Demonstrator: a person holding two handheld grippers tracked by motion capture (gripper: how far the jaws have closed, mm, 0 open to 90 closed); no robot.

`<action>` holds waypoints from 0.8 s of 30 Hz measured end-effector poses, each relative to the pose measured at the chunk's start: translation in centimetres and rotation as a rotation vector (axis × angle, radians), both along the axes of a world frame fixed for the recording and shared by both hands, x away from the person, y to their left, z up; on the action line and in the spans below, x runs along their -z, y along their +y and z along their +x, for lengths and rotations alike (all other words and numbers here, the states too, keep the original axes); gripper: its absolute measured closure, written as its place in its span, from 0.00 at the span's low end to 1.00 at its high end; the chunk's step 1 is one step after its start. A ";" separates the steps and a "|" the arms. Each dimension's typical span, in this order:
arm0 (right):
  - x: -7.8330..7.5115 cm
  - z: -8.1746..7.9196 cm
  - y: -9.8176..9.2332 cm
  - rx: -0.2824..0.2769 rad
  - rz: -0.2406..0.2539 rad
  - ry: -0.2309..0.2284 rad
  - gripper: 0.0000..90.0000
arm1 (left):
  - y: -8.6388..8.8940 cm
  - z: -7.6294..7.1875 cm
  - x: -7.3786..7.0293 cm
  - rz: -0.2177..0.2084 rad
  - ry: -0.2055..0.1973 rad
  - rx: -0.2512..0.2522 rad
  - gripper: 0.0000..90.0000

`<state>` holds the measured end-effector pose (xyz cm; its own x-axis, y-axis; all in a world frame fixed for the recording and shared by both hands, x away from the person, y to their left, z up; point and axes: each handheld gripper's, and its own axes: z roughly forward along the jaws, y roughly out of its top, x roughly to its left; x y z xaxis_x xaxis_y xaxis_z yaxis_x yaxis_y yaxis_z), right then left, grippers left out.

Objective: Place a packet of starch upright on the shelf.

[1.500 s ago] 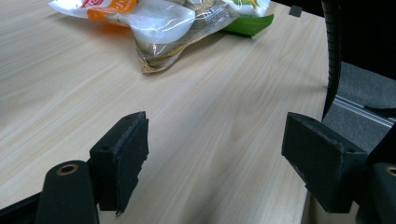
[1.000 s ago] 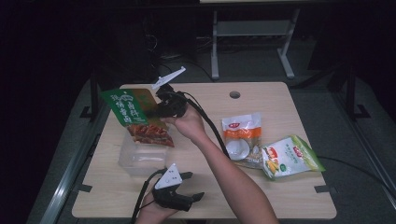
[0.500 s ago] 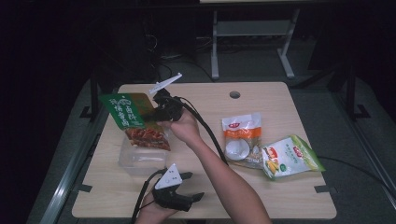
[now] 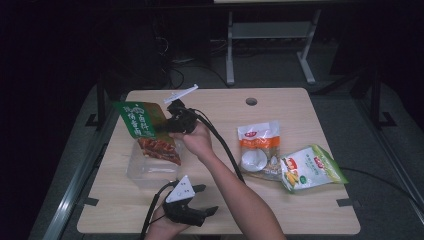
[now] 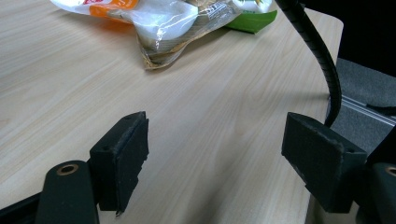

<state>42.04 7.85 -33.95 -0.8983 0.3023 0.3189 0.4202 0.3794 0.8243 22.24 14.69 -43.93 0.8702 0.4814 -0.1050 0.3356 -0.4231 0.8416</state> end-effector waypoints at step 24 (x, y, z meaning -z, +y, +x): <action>2.6 0.6 -1.8 0.012 -0.077 -0.007 0.99 | -0.1 0.1 0.2 0.005 0.009 -0.005 0.25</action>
